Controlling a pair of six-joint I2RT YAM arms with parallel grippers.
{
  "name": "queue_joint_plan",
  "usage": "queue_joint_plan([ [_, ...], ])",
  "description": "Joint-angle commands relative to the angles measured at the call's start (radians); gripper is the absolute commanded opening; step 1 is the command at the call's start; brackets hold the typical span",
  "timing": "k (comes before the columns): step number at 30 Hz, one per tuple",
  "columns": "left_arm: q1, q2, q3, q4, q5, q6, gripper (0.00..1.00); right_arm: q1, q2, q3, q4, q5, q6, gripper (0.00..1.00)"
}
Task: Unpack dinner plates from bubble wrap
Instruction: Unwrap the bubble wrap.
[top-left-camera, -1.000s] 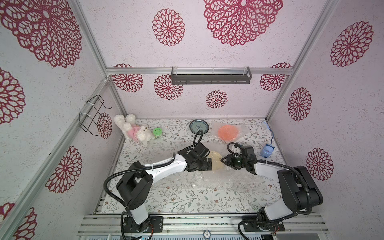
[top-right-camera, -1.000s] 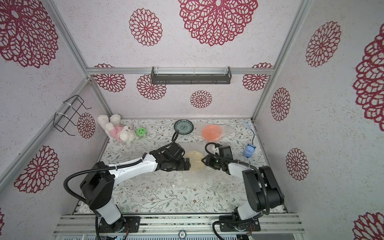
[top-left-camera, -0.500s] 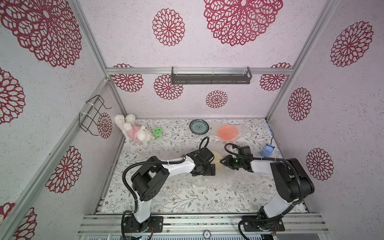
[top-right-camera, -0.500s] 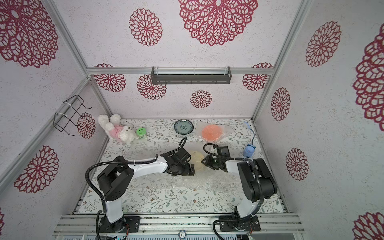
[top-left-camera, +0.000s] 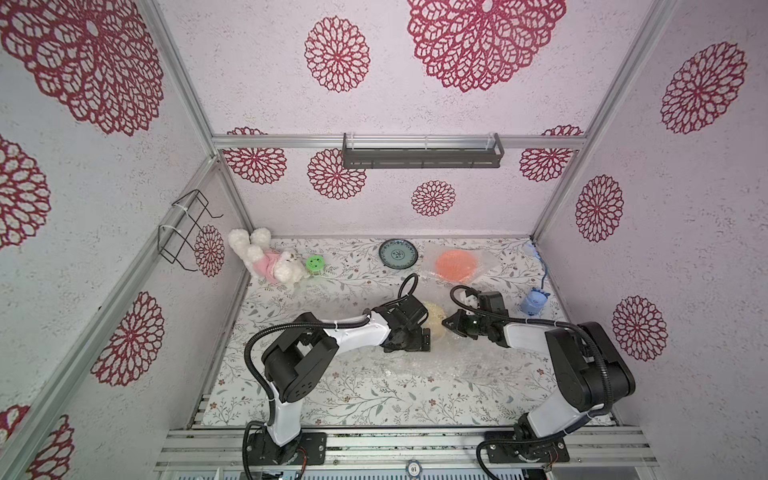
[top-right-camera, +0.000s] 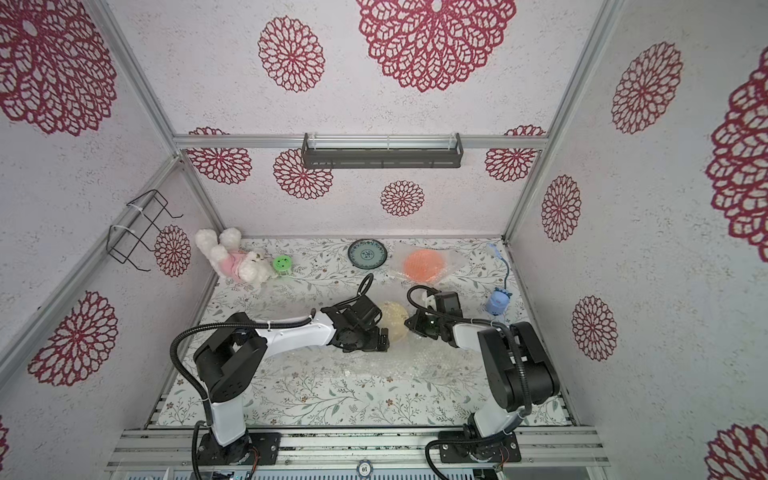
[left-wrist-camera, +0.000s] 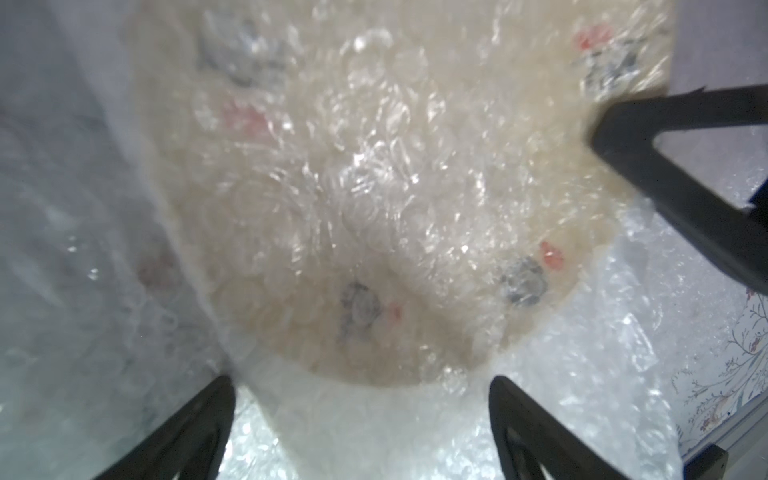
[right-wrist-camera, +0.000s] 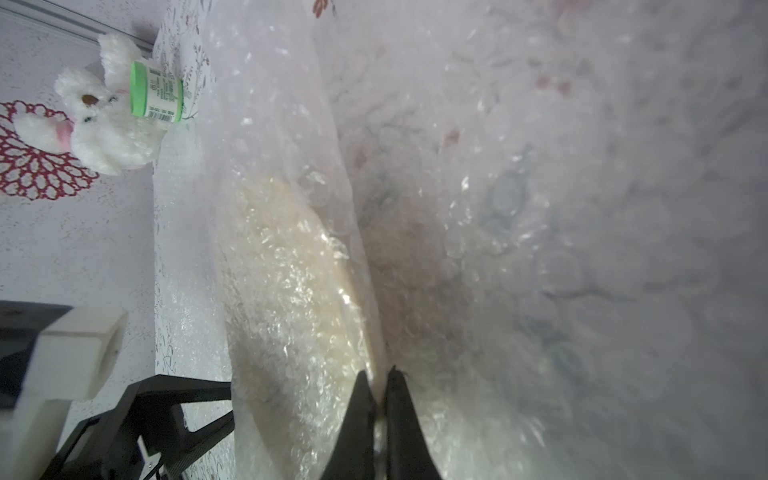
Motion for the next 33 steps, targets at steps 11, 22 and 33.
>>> queue_joint_plan([
  [11, 0.025, -0.267, -0.045, -0.125, -0.099, 0.004, 0.97, 0.017, -0.177, 0.065, -0.271, 0.254, -0.059, 0.0],
  [22, 0.123, -0.315, -0.148, -0.164, -0.159, -0.035, 0.97, 0.144, -0.364, 0.245, -0.63, 0.722, -0.106, 0.0],
  [33, 0.158, -0.361, -0.232, -0.137, -0.158, -0.046, 0.97, 0.325, -0.21, 0.465, -0.979, 1.295, -0.114, 0.0],
])
